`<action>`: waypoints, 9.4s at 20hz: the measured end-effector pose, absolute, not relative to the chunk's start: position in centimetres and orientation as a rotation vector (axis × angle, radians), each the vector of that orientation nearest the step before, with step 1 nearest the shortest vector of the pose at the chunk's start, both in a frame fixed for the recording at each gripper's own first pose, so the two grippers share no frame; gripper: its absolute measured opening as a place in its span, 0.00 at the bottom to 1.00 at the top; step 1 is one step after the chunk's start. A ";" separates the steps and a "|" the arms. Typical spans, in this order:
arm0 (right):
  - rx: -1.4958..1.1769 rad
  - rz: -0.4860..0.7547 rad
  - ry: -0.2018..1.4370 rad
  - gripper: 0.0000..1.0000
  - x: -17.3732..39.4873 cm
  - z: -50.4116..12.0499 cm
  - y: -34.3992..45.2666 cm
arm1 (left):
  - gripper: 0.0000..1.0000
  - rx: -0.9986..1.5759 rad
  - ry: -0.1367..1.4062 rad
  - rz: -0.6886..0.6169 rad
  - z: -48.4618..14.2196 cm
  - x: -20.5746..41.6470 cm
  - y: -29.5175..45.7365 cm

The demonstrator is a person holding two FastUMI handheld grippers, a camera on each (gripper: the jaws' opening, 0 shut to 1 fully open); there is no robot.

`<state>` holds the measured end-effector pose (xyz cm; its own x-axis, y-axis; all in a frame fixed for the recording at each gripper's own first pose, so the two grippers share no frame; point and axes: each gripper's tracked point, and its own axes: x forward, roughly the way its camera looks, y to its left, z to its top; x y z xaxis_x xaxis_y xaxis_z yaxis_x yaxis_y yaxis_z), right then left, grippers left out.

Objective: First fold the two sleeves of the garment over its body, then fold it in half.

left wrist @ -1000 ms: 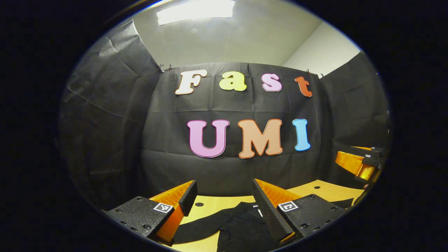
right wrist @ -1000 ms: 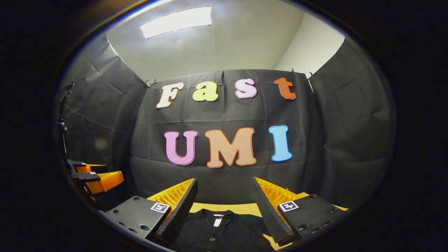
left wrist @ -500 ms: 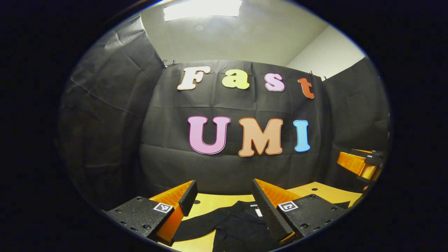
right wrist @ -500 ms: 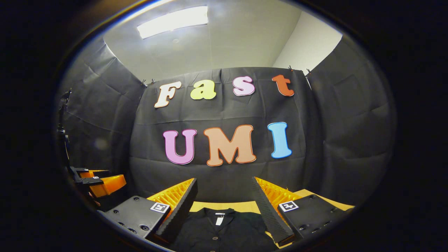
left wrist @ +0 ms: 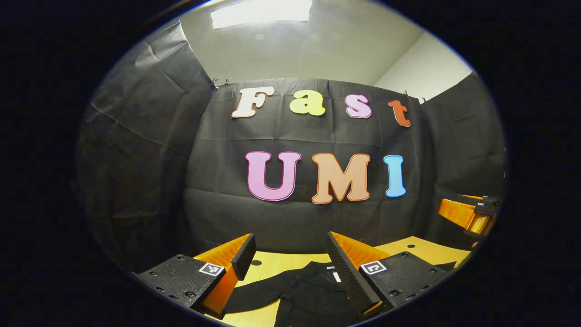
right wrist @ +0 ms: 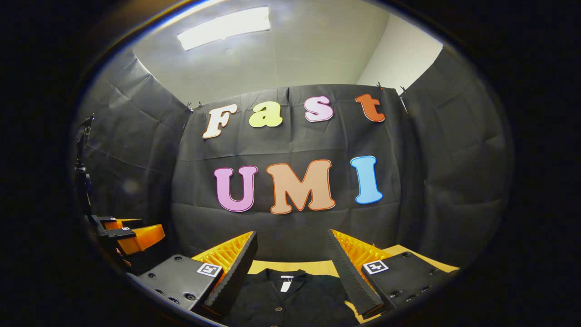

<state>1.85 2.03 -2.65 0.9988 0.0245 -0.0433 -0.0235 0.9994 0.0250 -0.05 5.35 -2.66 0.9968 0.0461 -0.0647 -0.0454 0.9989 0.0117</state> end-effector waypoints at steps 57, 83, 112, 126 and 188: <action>-0.101 -0.157 1.130 0.99 -7.1 -39.0 -39.5 | 0.94 0.143 0.174 -0.002 -8.2 5.3 -15.8; 0.118 -0.001 0.886 0.02 4.2 -28.7 -19.7 | 0.96 0.146 0.153 0.134 -6.5 2.6 1.1; -0.073 0.491 0.847 0.02 18.4 -30.2 18.5 | 0.92 0.131 0.267 0.476 -9.4 -7.1 25.0; -0.046 0.491 0.839 0.93 19.5 -34.3 25.1 | 0.92 0.115 0.419 0.435 -16.9 -9.1 29.7; 0.030 0.075 0.528 0.94 7.2 -15.3 -3.1 | 0.00 -0.104 0.510 -0.145 -19.8 7.7 7.3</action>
<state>7.19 -3.07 -15.27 0.8614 0.0794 -0.5017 -0.0638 0.9968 0.0481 7.65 7.30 -19.80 0.8630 -0.1636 -0.4780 0.1121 0.9845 -0.1346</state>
